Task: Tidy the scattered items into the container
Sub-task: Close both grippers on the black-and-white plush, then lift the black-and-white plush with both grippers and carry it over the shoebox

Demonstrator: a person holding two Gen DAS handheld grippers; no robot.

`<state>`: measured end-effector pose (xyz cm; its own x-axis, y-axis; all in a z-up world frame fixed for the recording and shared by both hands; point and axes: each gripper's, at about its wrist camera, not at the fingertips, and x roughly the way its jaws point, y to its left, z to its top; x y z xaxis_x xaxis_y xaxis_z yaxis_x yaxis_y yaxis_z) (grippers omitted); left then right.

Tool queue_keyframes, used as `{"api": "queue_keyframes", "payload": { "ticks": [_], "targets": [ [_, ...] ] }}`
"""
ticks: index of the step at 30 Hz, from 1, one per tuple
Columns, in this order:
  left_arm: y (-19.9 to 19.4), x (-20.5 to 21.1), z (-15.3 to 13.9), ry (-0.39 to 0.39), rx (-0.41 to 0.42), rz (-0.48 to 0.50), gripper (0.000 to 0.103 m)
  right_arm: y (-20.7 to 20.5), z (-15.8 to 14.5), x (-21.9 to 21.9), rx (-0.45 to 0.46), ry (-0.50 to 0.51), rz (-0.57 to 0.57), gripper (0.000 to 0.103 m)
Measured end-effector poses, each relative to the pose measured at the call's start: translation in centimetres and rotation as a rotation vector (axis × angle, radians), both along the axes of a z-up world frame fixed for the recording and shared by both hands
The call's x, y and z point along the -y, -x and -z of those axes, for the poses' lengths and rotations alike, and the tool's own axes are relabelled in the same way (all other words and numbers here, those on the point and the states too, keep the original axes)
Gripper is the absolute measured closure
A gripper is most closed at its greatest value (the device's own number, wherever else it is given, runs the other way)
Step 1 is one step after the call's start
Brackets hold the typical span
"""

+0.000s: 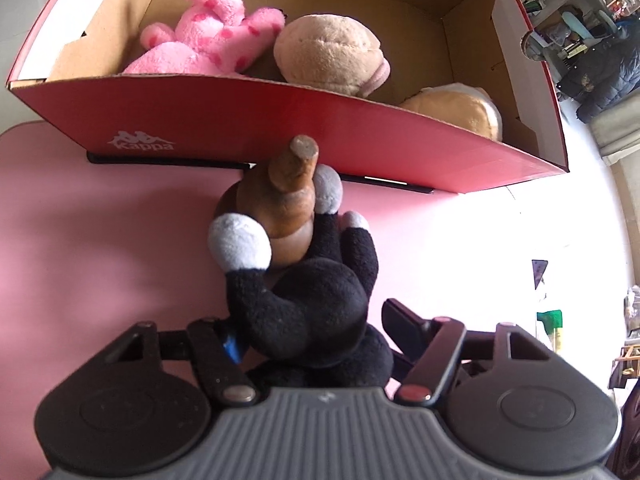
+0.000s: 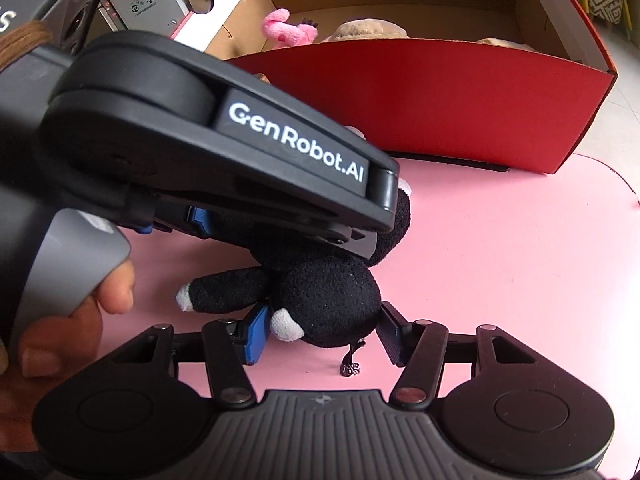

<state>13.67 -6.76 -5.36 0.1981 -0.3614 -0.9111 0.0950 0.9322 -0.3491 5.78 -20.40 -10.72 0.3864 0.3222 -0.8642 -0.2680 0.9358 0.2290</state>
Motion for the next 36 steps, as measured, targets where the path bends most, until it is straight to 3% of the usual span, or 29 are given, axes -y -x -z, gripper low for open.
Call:
{"api": "queue_keyframes", "payload": {
  "ticks": [5,18,36],
  "targets": [
    [0.4,-0.4,-0.3,0.045,-0.003,-0.015,0.036,-0.1,-0.4,0.2,0.002,-0.001,-0.005,0.047],
    [1.7,-0.5,-2.3,0.074,0.044,-0.041,0.035,0.0,-2.8,0.0,0.031,0.023,0.001,0.047],
    [2.8,-0.5,-7.2,0.107,0.175,-0.055,0.035,0.6,-7.7,0.4,0.156,-0.020,0.001,0.047]
  ]
}}
